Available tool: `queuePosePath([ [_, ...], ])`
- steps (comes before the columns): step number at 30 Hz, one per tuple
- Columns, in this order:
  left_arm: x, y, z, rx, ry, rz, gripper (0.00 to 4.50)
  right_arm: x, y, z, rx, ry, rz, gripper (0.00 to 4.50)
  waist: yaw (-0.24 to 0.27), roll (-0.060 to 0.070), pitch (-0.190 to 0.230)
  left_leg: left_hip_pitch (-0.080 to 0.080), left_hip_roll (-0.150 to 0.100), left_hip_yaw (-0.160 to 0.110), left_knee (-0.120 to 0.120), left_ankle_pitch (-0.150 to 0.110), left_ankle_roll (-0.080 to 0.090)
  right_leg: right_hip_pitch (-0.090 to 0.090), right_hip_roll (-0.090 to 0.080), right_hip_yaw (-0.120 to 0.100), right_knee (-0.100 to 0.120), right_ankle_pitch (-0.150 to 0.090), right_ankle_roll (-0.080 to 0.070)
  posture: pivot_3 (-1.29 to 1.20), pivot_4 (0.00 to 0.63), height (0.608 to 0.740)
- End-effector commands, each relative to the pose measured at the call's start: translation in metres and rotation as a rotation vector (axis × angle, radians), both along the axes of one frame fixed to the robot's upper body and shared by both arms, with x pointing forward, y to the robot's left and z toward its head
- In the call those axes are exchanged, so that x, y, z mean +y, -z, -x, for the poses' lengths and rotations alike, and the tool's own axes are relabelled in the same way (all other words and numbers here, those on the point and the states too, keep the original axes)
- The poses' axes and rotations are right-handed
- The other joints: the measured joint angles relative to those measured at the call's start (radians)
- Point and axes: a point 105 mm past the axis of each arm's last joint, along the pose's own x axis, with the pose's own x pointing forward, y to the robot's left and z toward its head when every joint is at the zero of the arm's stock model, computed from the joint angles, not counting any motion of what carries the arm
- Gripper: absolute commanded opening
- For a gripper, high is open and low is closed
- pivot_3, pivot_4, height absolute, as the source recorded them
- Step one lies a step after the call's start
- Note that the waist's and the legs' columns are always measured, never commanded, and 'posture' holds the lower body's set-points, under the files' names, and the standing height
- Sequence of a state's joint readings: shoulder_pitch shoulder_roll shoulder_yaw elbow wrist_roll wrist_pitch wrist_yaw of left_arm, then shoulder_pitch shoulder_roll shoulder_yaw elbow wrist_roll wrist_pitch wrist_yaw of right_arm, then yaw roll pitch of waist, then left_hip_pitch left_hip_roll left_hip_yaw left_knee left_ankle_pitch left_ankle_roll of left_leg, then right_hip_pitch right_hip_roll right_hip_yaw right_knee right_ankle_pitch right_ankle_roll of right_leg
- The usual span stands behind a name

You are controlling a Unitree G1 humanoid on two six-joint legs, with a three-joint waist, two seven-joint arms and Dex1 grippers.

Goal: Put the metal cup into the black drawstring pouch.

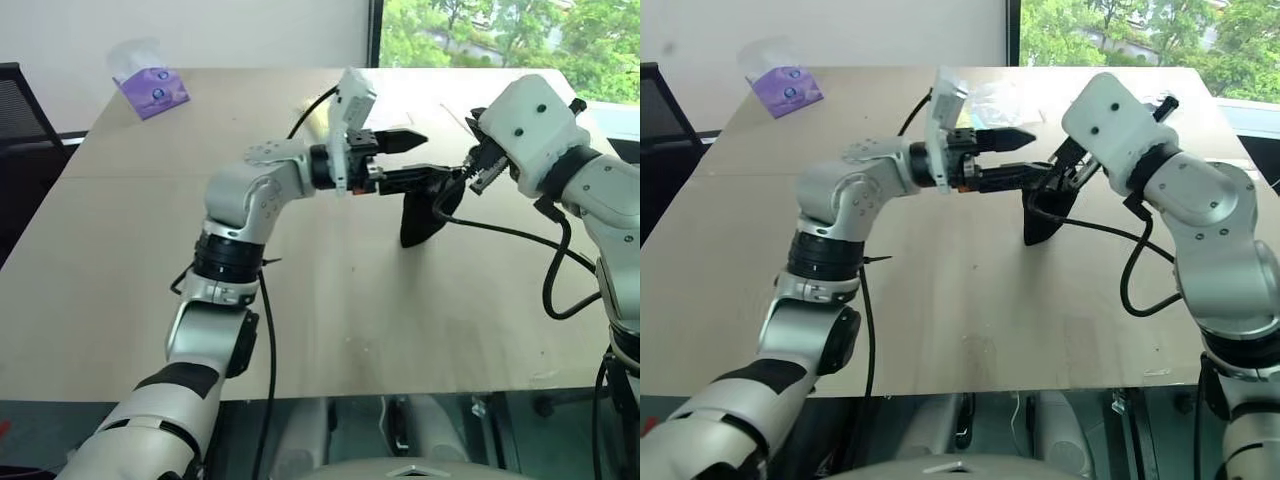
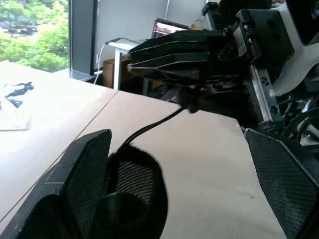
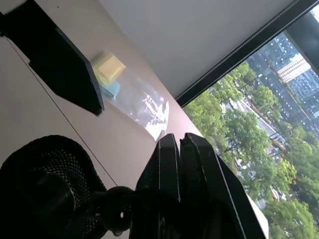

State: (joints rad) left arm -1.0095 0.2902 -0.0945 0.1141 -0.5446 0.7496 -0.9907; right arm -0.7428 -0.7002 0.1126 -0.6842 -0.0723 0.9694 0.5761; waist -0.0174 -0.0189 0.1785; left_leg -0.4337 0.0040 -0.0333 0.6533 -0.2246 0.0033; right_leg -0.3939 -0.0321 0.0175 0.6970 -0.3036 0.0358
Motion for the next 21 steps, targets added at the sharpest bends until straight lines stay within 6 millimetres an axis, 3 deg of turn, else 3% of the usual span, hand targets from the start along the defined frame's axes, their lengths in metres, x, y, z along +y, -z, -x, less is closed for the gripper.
queuePosePath([
  [1,-0.013,-0.013,0.009,-0.089,0.028,0.007,4.43,0.007,-0.016,0.007,-0.066,-0.032,-0.004,0.0,0.001,0.0,0.0,0.0,0.0,0.0,0.0,0.0,0.0,0.0,0.0,0.0,0.0,0.0,0.0,0.0,0.15,0.74],
  [4,-0.021,-0.013,0.012,-0.094,0.049,0.014,4.43,0.009,-0.017,0.008,-0.069,-0.038,-0.002,0.0,0.003,0.0,0.0,0.0,0.0,0.0,0.0,0.0,0.0,0.0,0.0,0.0,0.0,0.0,0.0,0.0,0.15,0.74],
  [6,-0.025,-0.015,0.013,-0.095,0.061,0.026,3.9,0.01,-0.017,0.009,-0.07,-0.04,0.003,0.0,0.003,0.0,0.0,0.0,0.0,0.0,0.0,0.0,0.0,0.0,0.0,0.0,0.0,0.0,0.0,0.0,0.15,0.74],
  [8,-0.028,-0.018,0.014,-0.093,0.07,0.041,3.21,0.011,-0.017,0.01,-0.071,-0.04,0.006,0.0,0.003,0.0,0.0,0.0,0.0,0.0,0.0,0.0,0.0,0.0,0.0,0.0,0.0,0.0,0.0,0.0,0.15,0.74],
  [11,-0.033,-0.025,0.016,-0.082,0.091,0.075,1.71,0.011,-0.017,0.011,-0.073,-0.041,0.007,0.0,0.003,0.0,0.0,0.0,0.0,0.0,0.0,0.0,0.0,0.0,0.0,0.0,0.0,0.0,0.0,0.0,0.15,0.74],
  [15,-0.037,-0.025,0.016,-0.082,0.1,0.073,0.17,0.012,-0.017,0.013,-0.071,-0.04,0.009,0.0,0.001,0.0,0.0,0.0,0.0,0.0,0.0,0.0,0.0,0.0,0.0,0.0,0.0,0.0,0.0,0.0,0.15,0.74],
  [19,-0.038,-0.008,0.01,-0.072,0.073,0.004,0.12,0.008,-0.022,0.013,-0.086,-0.022,-0.005,0.0,0.002,0.0,0.0,0.0,0.0,0.0,0.0,0.0,0.0,0.0,0.0,0.0,0.0,0.0,0.0,0.0,0.15,0.74],
  [21,-0.034,0.012,-0.002,-0.06,0.026,-0.08,0.12,-0.003,-0.039,0.012,-0.127,0.013,-0.077,0.0,0.001,0.0,0.0,0.0,0.0,0.0,0.0,0.0,0.0,0.0,0.0,0.0,0.0,0.0,0.0,0.0,0.15,0.74],
])
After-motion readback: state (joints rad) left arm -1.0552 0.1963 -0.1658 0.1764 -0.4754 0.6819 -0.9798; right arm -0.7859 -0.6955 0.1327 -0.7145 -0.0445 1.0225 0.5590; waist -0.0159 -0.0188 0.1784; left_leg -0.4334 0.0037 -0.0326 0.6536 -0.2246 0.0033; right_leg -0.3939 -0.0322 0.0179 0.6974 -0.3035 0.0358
